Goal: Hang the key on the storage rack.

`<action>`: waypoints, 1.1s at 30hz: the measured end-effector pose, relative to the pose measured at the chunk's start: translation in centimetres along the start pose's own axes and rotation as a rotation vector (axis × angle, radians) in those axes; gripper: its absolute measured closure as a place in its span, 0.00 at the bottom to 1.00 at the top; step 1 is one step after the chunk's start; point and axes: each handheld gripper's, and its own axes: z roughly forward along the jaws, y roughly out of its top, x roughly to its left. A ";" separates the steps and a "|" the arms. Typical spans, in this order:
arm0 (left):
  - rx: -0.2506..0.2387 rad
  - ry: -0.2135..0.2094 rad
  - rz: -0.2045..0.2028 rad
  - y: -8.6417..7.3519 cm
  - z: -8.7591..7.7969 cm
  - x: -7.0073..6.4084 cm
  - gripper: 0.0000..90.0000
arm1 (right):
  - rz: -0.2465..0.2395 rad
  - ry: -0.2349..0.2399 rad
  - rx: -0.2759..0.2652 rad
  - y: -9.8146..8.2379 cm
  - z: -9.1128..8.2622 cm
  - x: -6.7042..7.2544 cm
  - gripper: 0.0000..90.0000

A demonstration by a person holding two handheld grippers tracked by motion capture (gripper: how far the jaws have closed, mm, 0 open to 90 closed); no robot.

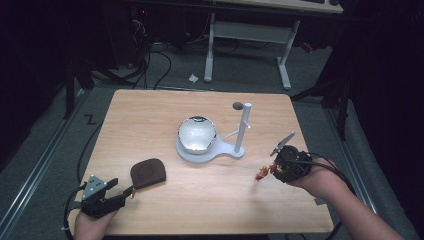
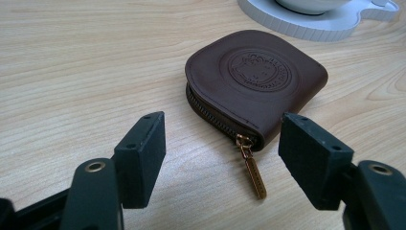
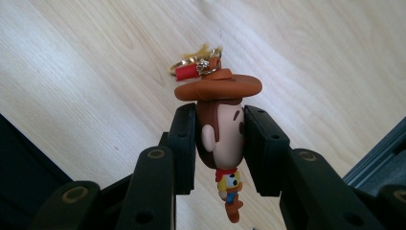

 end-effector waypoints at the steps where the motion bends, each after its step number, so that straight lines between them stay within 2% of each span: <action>1: 0.000 0.000 0.000 0.0 0.0 0.0 0.38 | 0.000 0.000 0.000 0.0 0.0 0.0 0.74; 11: -0.011 -0.002 -0.003 0.0 -0.3 0.1 0.38 | -0.038 -0.050 -0.032 2.1 -3.4 0.7 0.75; 18: -0.011 -0.002 -0.001 0.1 -0.3 0.1 0.38 | -0.048 -0.081 -0.055 3.2 -5.2 0.4 0.75; 25: -0.014 -0.002 -0.005 0.1 -0.3 0.2 0.38 | -0.050 -0.085 -0.067 4.1 -6.1 0.3 0.75; 33: -0.018 -0.002 -0.007 0.1 -0.5 0.3 0.38 | -0.026 -0.043 -0.077 5.4 -6.5 0.0 0.75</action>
